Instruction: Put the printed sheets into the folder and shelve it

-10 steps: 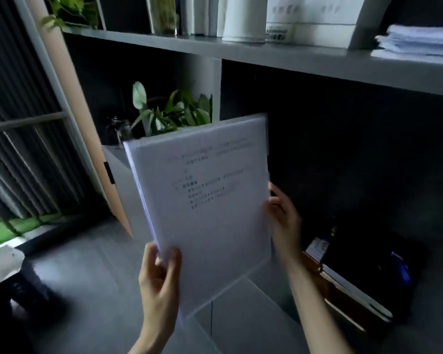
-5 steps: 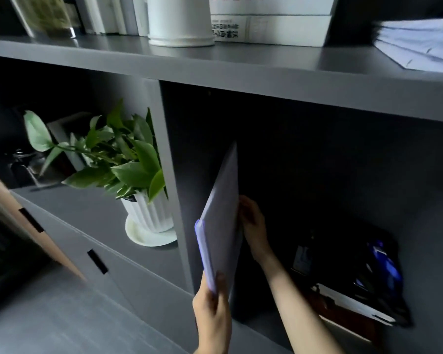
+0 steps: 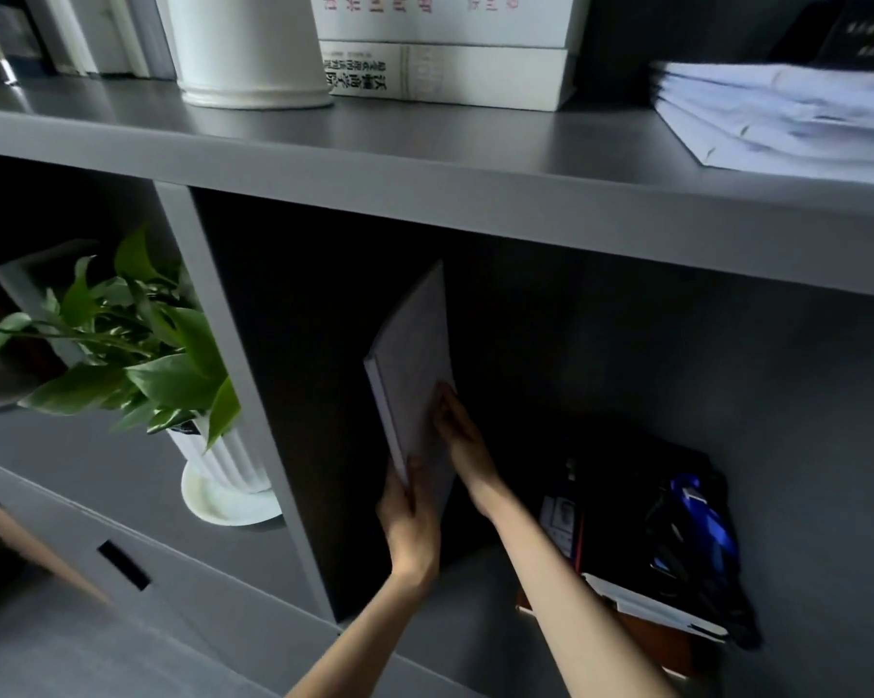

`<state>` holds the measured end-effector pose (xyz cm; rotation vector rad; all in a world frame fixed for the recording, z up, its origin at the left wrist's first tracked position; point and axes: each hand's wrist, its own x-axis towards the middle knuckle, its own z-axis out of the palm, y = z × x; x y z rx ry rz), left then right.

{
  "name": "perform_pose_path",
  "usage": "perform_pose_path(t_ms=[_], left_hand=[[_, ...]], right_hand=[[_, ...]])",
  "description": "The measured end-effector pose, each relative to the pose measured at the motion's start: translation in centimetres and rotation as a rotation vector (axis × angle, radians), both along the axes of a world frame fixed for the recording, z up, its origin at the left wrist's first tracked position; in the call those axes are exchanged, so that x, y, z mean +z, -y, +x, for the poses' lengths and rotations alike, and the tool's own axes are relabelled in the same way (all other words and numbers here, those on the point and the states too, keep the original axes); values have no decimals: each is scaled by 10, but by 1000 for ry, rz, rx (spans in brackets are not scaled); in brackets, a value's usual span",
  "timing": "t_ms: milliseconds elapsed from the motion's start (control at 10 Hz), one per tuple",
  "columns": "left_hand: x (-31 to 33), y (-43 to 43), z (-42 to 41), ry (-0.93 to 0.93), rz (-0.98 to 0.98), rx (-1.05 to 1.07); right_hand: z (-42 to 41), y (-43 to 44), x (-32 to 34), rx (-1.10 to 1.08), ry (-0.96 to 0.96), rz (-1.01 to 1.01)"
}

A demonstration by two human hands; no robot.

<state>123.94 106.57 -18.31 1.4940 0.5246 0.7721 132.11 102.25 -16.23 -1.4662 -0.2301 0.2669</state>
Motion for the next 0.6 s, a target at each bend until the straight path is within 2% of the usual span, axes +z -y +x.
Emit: perform_pose_path(t_ms=[100,200,400,500,600], left_hand=[[3,-5,17,-4,66,-12],[4,-10,26,-40,33,-36],[5,-13,18,-126,-6,-109],[7,-13,-3,-99,-92,-179],[22,-13,-30,35,-138,-215]], right_hand=[[1,7,-2,3,-18,-29],[-2,17,-3,-1,-5,-72],[-22,38,14,-148,-8,4],[-47,55,34,-204,40,96],[-76,80,54,-248,142,144]])
